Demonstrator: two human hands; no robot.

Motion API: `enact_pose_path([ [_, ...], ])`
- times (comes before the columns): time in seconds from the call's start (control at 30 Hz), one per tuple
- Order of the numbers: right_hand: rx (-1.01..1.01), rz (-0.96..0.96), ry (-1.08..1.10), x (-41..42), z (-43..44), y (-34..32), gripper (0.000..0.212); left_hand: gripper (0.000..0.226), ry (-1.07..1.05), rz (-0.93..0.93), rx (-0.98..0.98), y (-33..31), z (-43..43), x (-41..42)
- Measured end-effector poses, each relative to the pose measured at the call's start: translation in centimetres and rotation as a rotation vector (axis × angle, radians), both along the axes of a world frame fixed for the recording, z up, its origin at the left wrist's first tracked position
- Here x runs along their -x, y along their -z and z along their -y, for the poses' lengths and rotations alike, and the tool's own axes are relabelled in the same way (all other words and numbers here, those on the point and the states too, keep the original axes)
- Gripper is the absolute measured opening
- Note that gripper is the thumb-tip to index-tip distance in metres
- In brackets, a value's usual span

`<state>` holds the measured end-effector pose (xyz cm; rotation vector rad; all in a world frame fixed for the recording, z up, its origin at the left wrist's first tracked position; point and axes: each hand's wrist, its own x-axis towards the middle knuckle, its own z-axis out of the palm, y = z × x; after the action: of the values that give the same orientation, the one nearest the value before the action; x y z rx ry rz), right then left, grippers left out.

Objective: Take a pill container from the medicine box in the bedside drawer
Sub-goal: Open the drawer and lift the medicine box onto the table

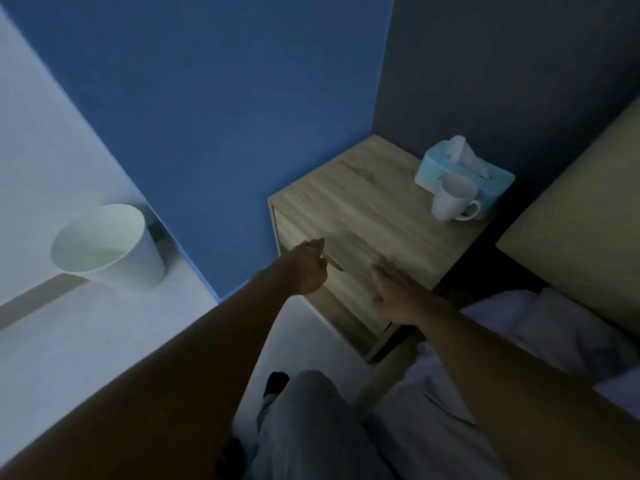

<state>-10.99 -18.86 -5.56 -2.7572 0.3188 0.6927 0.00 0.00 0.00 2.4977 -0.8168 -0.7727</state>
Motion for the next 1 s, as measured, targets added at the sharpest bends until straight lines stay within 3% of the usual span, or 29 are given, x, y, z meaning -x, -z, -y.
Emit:
enact_pose_path([
  [0.13, 0.063, 0.066, -0.002, -1.8, 1.1, 4.3, 0.081, 0.06, -0.086, -0.136, 0.024, 5.0, 0.7, -2.0],
  [0.3, 0.176, 0.345, 0.002, -0.8, 1.3, 8.6, 0.074, 0.064, -0.206, -0.264, 0.081, 11.9, 1.5, -4.2],
  [0.43, 0.196, 0.438, 0.031, -0.8, 1.3, 9.4, 0.069, 0.075, -0.345, -0.316, 0.23, 15.3, 3.2, -4.4],
  [0.67, 0.229, 0.467, 0.018, -1.0, 1.5, 10.1, 0.066, 0.085, -0.594, -0.34, 0.584, 17.2, 7.3, -4.4],
  [1.0, 0.218, 0.505, 0.032, -1.1, 1.6, 10.4, 0.066, 0.088, -0.642, -0.417, 0.616, 17.8, 7.0, -3.8],
])
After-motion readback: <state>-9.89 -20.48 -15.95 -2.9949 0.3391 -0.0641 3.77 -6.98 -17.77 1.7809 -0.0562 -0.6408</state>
